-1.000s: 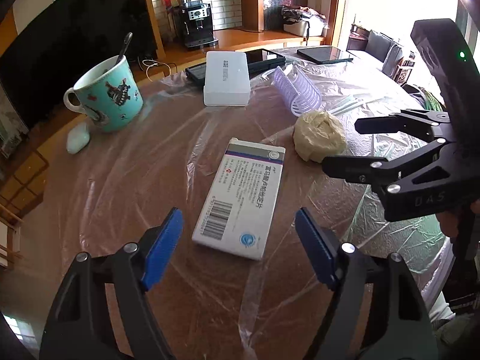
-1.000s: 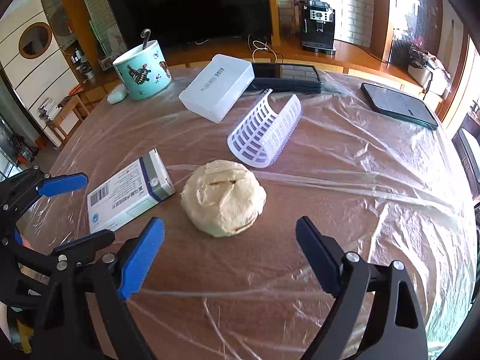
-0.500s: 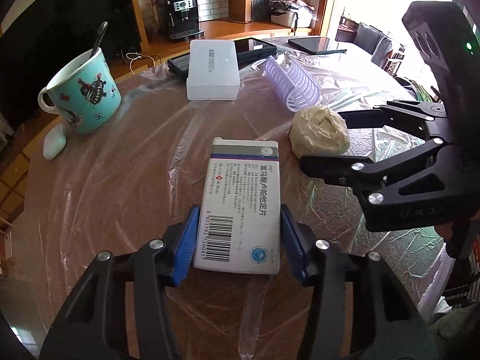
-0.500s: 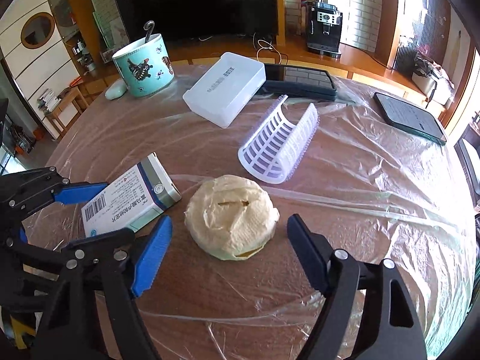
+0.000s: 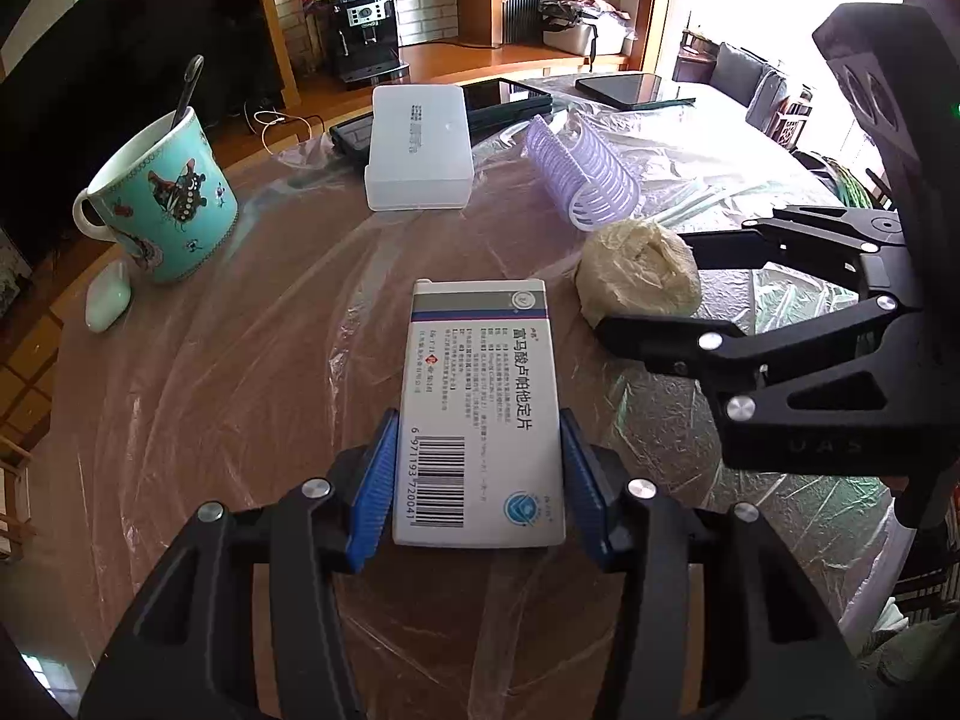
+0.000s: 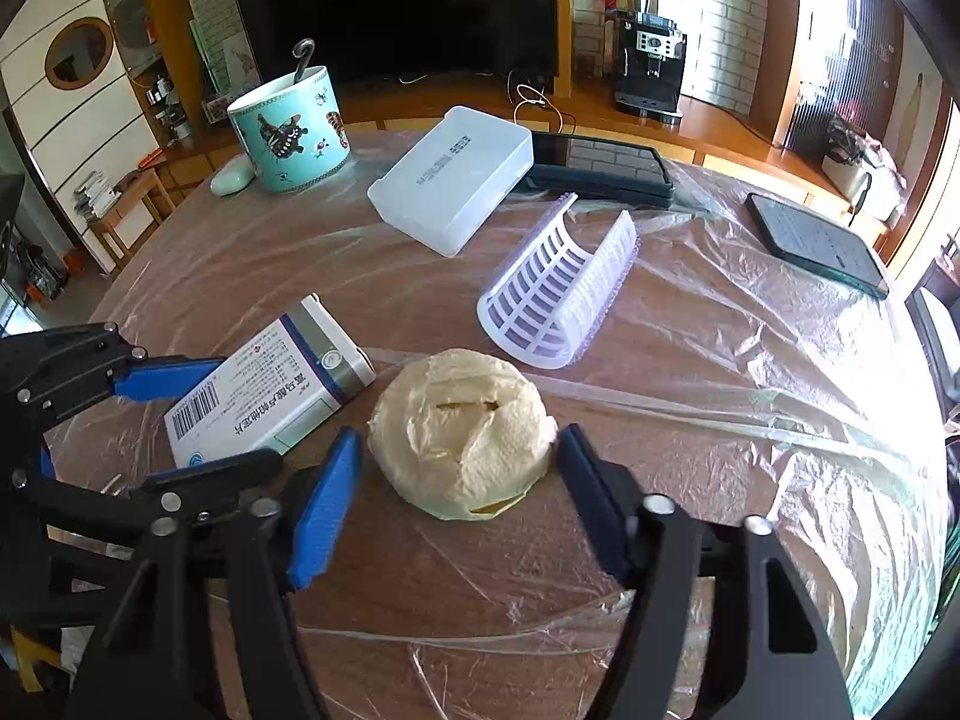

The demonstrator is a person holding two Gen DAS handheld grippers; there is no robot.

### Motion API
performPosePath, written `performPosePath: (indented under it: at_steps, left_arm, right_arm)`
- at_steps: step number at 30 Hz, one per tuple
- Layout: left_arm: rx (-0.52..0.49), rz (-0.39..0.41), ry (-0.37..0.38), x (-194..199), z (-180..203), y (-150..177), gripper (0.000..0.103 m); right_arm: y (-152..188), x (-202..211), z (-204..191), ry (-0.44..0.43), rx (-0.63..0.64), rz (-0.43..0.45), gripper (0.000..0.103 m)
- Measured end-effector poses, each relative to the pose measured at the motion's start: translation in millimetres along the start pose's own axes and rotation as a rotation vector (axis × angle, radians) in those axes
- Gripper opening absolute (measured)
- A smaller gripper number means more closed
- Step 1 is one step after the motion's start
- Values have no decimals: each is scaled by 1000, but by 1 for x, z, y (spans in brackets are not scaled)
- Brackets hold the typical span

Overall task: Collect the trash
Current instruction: 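Grasp the white medicine box with the left gripper while the right grasps the wrapped bun, then carry the medicine box and wrapped bun over the black bin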

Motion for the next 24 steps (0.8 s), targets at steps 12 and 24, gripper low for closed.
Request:
performPosePath:
  at_steps: [12, 24]
  left_arm:
    - [31, 43, -25, 16, 0, 4, 52]
    - [114, 28, -2, 29, 3, 13, 52]
  right_arm:
    - [8, 25, 3, -93, -19, 50, 52]
    - [28, 41, 6, -159, -37, 32, 52]
Point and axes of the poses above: each gripper's, at about its wrist camera, not at the fingertips, and x roughly against the way its jaws point, z to its right, y to its underside, the point moved 4 cm from there along -x, roughly the way its jaws point, and after that the axes turned 3 degrees about -y, right-handed, at the moved point
